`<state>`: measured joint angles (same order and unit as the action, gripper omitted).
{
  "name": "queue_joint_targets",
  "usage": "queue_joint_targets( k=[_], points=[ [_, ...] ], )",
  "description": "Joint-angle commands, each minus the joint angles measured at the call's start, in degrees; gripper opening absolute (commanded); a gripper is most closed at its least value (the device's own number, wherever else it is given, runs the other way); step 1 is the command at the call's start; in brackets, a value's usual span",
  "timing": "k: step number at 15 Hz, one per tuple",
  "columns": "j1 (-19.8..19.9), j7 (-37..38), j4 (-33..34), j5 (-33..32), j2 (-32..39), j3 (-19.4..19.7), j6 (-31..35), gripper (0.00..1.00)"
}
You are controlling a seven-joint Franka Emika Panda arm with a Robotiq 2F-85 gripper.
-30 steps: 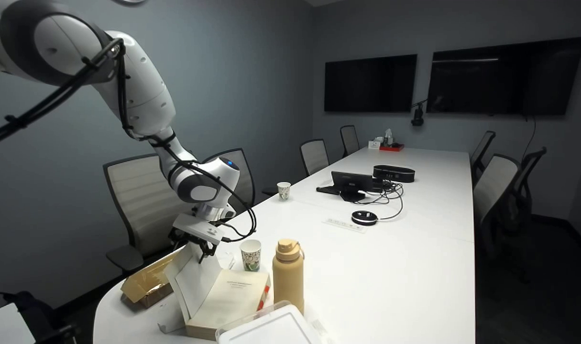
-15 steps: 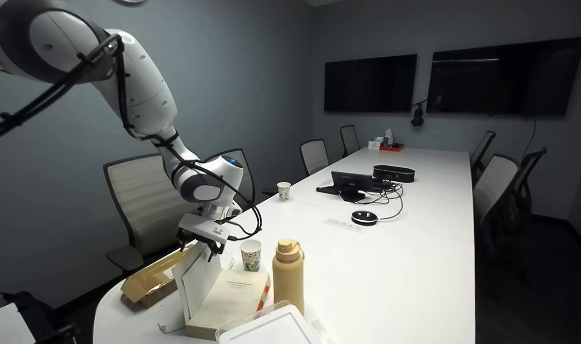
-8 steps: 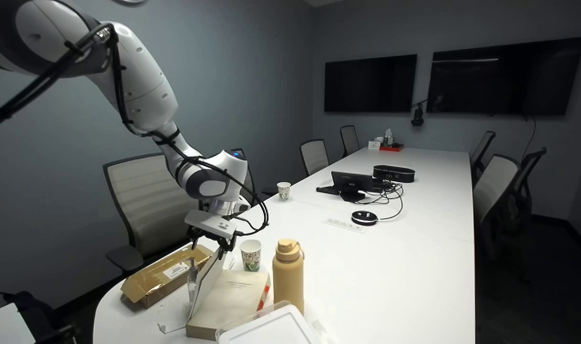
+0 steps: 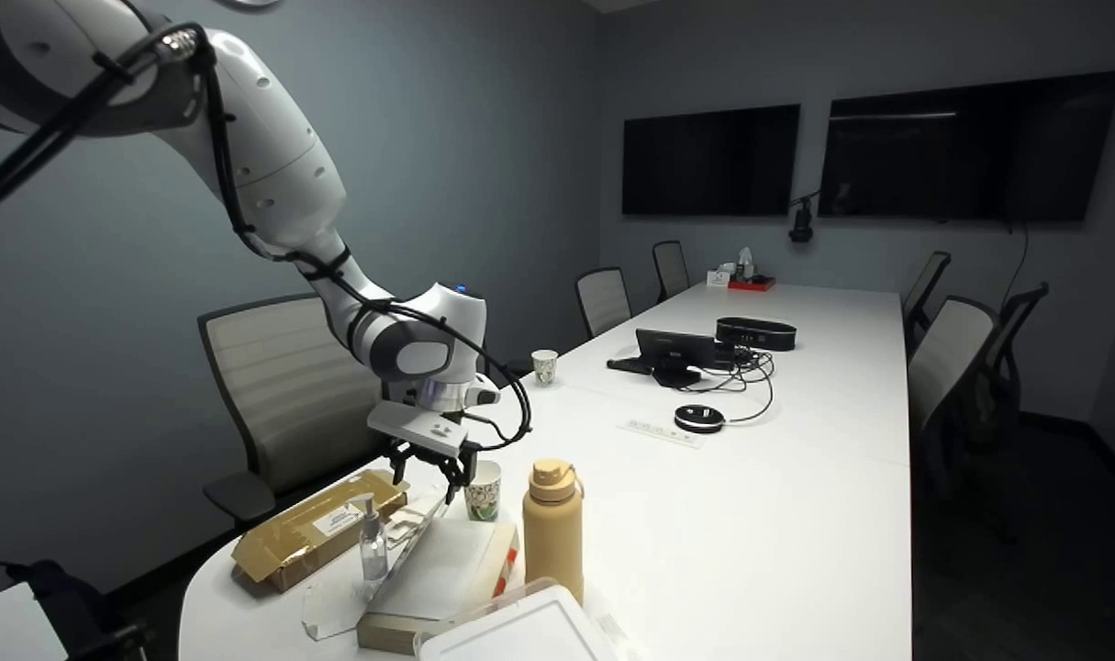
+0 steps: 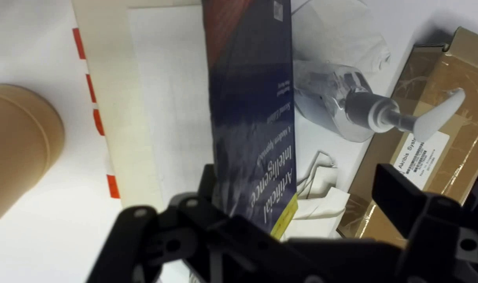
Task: Open the book
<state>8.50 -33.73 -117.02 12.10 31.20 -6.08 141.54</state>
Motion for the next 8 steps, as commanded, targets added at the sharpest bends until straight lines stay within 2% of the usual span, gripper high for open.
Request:
queue_joint_targets(
  k=[1,8],
  points=[
    [-1.20,5.42,-3.69,-3.53,-3.36,1.50,3.23,1.00],
    [-5.69,18.71,-7.05,-15.24,-5.86,6.03,8.87,1.00]
  ],
)
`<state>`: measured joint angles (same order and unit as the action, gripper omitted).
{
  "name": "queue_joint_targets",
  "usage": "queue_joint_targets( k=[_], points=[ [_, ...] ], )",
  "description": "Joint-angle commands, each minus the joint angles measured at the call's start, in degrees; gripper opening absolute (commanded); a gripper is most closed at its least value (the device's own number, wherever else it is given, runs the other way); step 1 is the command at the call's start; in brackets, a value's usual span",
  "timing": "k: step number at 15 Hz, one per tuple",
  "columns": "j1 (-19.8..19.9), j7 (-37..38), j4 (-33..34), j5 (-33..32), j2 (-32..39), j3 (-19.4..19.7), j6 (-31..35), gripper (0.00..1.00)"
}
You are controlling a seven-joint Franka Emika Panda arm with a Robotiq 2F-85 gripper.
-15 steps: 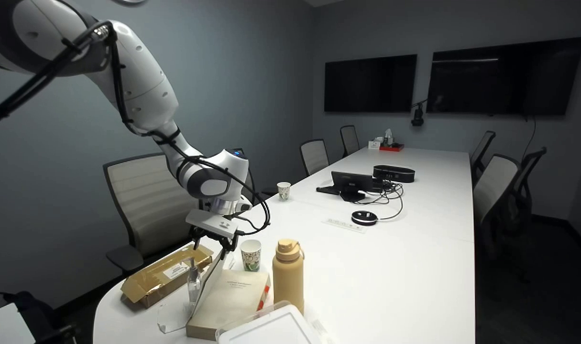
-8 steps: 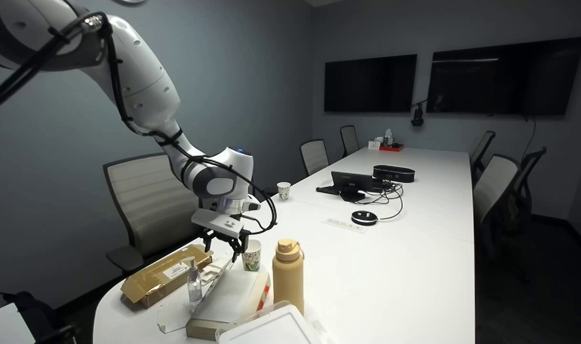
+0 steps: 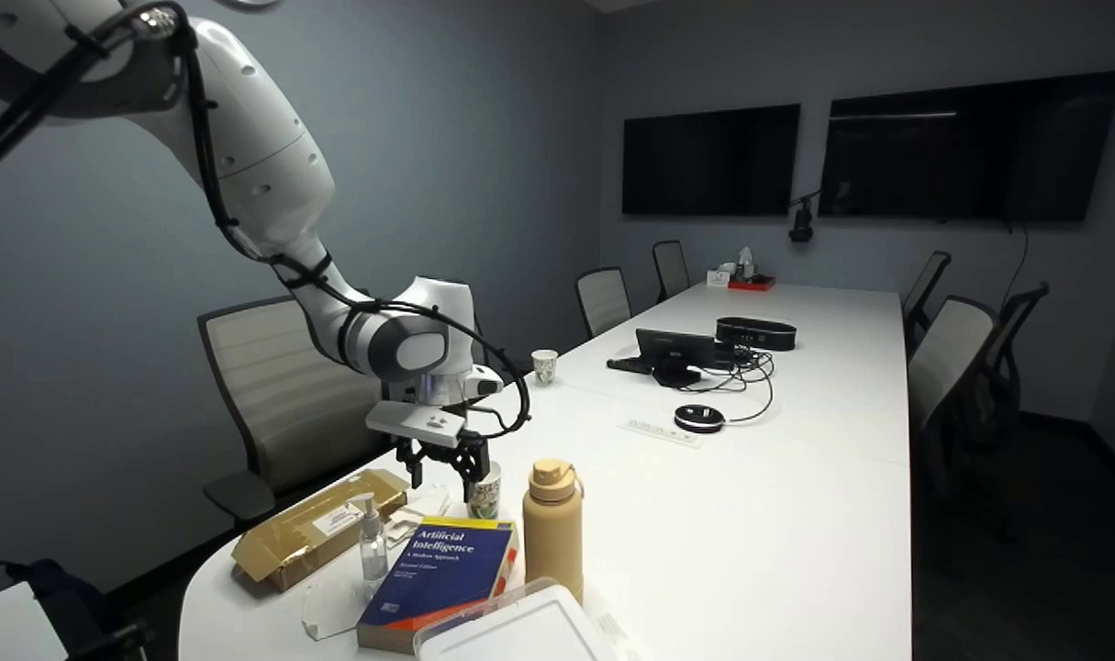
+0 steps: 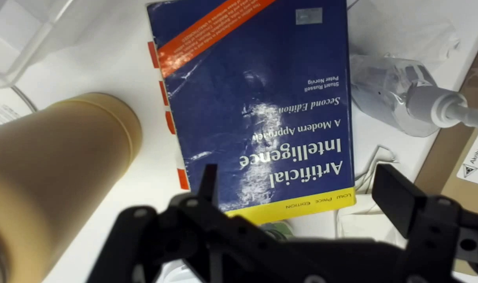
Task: Open the book
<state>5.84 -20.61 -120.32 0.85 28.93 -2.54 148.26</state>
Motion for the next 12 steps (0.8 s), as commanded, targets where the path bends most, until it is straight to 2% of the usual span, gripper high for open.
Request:
queue_joint_targets(
  k=[1,6,12],
  points=[
    [-3.83,7.32,-4.15,-5.58,-3.90,3.23,2.51,1.00],
    [-6.49,12.69,-5.95,-11.26,-6.13,5.24,0.87,1.00],
    [-5.40,10.35,-8.42,-10.43,-9.19,3.17,-1.21,1.00]
  ],
)
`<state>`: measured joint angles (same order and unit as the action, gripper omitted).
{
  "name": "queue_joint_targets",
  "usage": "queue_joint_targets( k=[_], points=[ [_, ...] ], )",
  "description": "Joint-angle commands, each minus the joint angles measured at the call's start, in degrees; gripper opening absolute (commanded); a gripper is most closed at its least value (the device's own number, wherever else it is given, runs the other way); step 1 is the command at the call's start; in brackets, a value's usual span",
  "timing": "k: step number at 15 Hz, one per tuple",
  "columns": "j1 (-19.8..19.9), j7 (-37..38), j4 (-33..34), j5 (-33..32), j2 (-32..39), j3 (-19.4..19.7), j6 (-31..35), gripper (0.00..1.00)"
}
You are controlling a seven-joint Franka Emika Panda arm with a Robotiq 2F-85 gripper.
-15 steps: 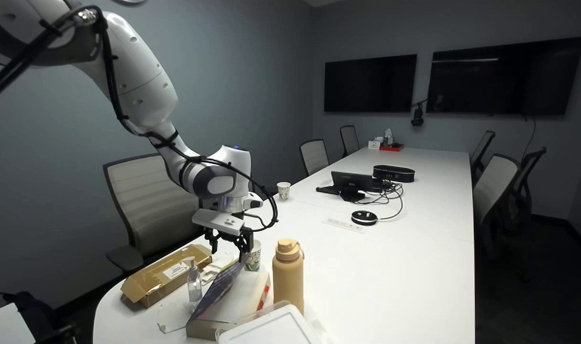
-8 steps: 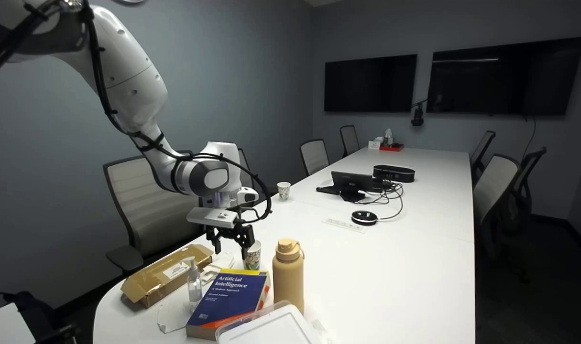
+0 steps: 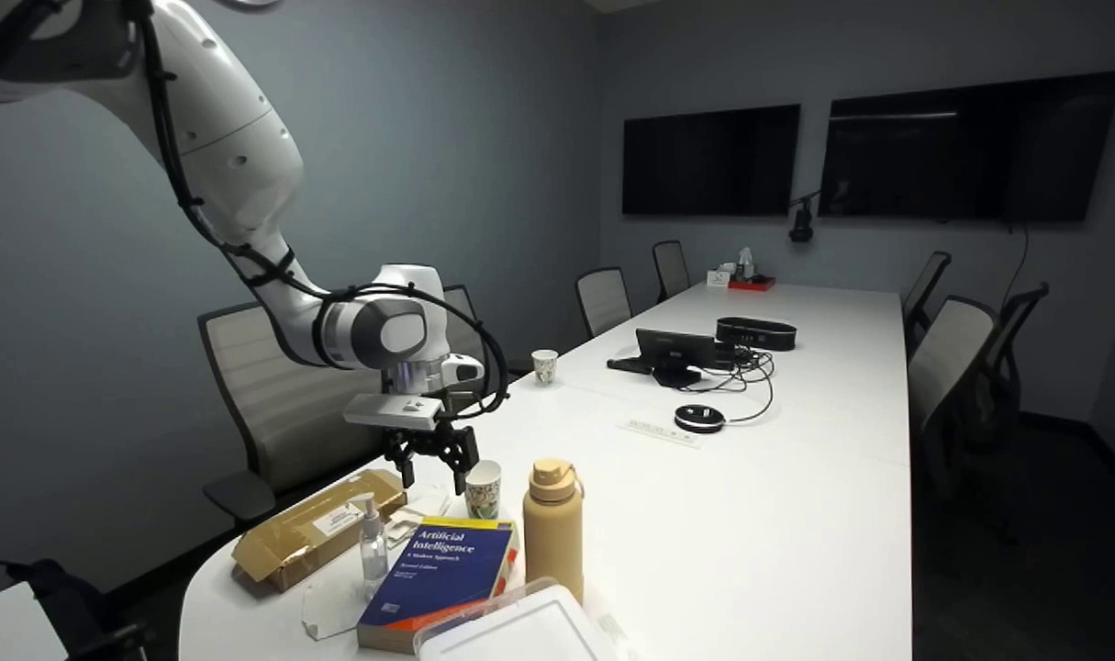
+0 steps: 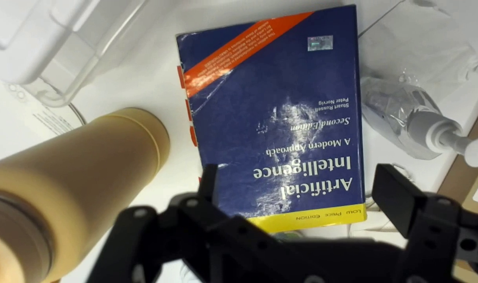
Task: Open the book
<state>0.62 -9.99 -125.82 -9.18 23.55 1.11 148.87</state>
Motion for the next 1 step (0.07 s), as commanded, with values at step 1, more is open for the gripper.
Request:
queue_joint_targets(
  k=[1],
  points=[
    [-0.08,-0.51,-3.12,-0.30,-4.04,-0.65,-2.04,1.00]
  ],
)
